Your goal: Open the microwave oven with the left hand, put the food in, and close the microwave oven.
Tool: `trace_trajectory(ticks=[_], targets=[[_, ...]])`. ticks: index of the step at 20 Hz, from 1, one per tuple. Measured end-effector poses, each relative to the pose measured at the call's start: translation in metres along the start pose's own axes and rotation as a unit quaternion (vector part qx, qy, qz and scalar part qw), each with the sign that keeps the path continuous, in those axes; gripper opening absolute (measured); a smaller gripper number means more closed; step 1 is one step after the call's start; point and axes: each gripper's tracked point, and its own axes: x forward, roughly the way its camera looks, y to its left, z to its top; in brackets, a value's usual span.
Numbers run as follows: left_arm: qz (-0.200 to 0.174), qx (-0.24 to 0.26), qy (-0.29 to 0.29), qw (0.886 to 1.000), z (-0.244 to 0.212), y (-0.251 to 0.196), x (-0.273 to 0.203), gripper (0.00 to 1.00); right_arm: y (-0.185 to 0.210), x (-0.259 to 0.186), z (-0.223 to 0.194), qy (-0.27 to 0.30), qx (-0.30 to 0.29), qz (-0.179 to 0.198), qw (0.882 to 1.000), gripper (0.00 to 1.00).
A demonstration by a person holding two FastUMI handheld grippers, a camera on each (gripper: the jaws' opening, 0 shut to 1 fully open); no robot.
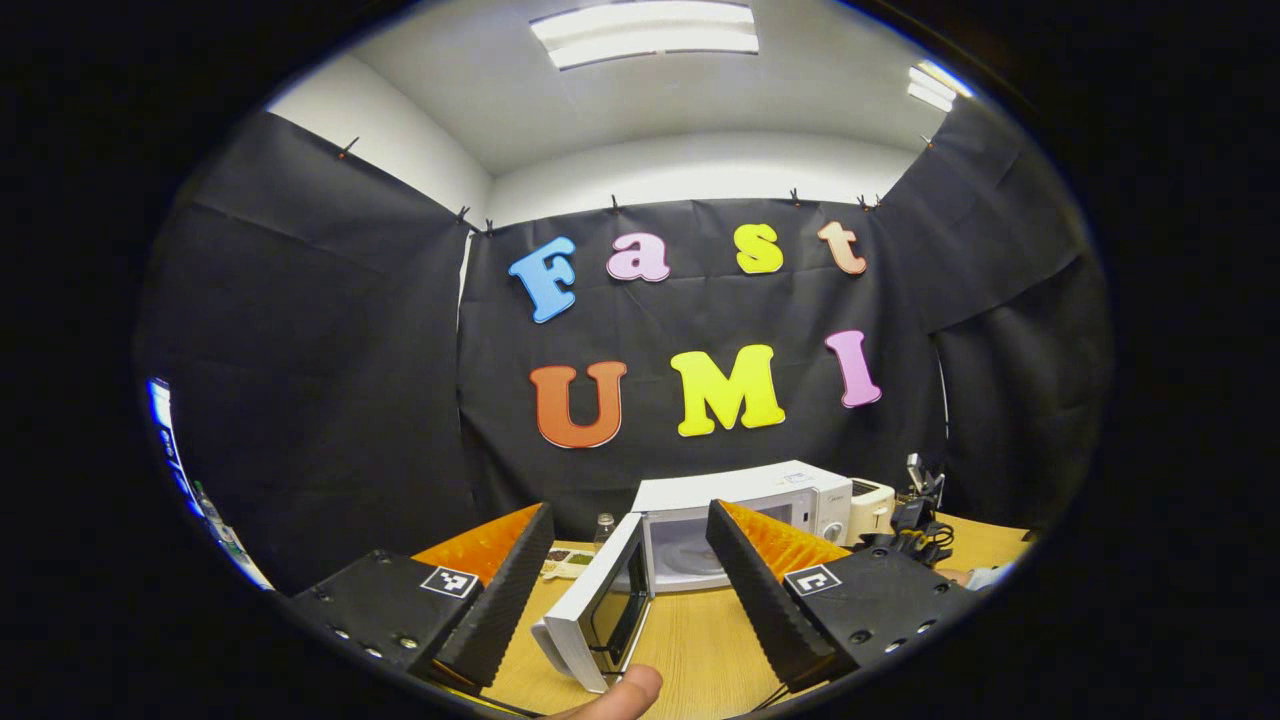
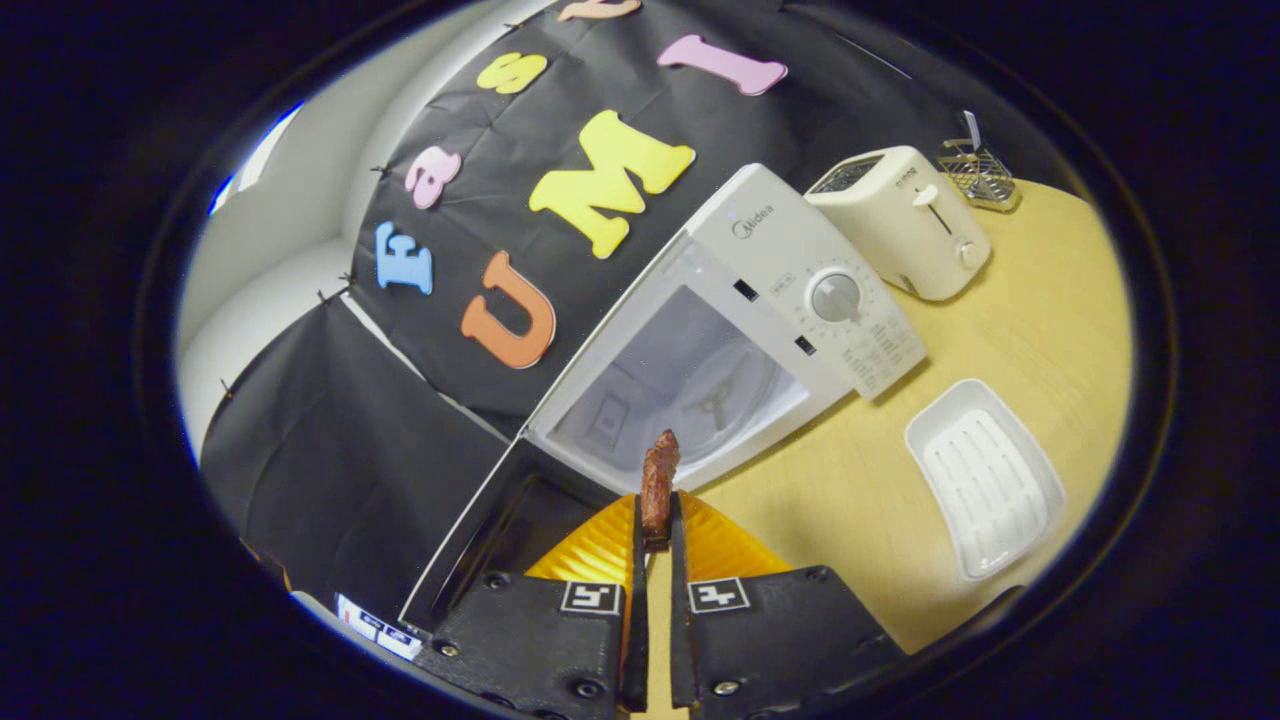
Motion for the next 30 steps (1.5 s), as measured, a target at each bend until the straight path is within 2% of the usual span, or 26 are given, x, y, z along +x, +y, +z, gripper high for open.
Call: trace_trajectory(ticks=[4, 8, 14, 19, 22, 25, 26, 27, 28, 30], targets=[[-0.014, -0.007, 0.022, 1.0, -0.006, -0.001, 0.005, 0.95, 0.006, 0.064, 0.008, -0.072, 0.006, -0.018, 0.997, 0.12], [-0.012, -0.015, 0.025, 1.0, -0.008, 0.003, 0.01, 0.95, -0.003, 0.133, 0.019, -0.136, -0.025, -0.057, 0.989, 0.11], [-0.007, -0.02, 0.027, 0.999, -0.012, 0.008, 0.019, 0.95, -0.039, 0.222, 0.009, -0.136, -0.025, -0.114, 0.984, 0.12], [-0.018, -0.035, 0.043, 0.998, -0.024, 0.009, 0.024, 0.95, -0.042, 0.244, -0.003, -0.133, -0.008, -0.127, 0.983, 0.13], [-0.018, -0.041, 0.05, 0.998, -0.03, 0.009, 0.027, 0.95, -0.043, 0.246, -0.004, -0.142, -0.022, -0.14, 0.98, 0.15], [-0.014, -0.032, 0.063, 0.997, -0.039, 0.01, 0.03, 0.95, -0.048, 0.246, -0.004, -0.153, -0.042, -0.169, 0.973, 0.19], [-0.013, -0.025, 0.069, 0.997, -0.042, 0.011, 0.03, 0.95, -0.051, 0.241, -0.005, -0.153, -0.052, -0.185, 0.969, 0.07], [-0.011, -0.019, 0.069, 0.997, -0.041, 0.011, 0.031, 0.95, -0.052, 0.244, -0.006, -0.156, -0.065, -0.194, 0.966, 0.14], [-0.012, -0.016, 0.067, 0.998, -0.04, 0.011, 0.032, 0.95, -0.054, 0.239, -0.006, -0.15, -0.088, -0.207, 0.963, 0.35], [-0.019, -0.014, 0.063, 0.998, -0.041, 0.008, 0.032, 0.95, -0.052, 0.239, -0.004, -0.154, -0.105, -0.211, 0.96, 0.42]])
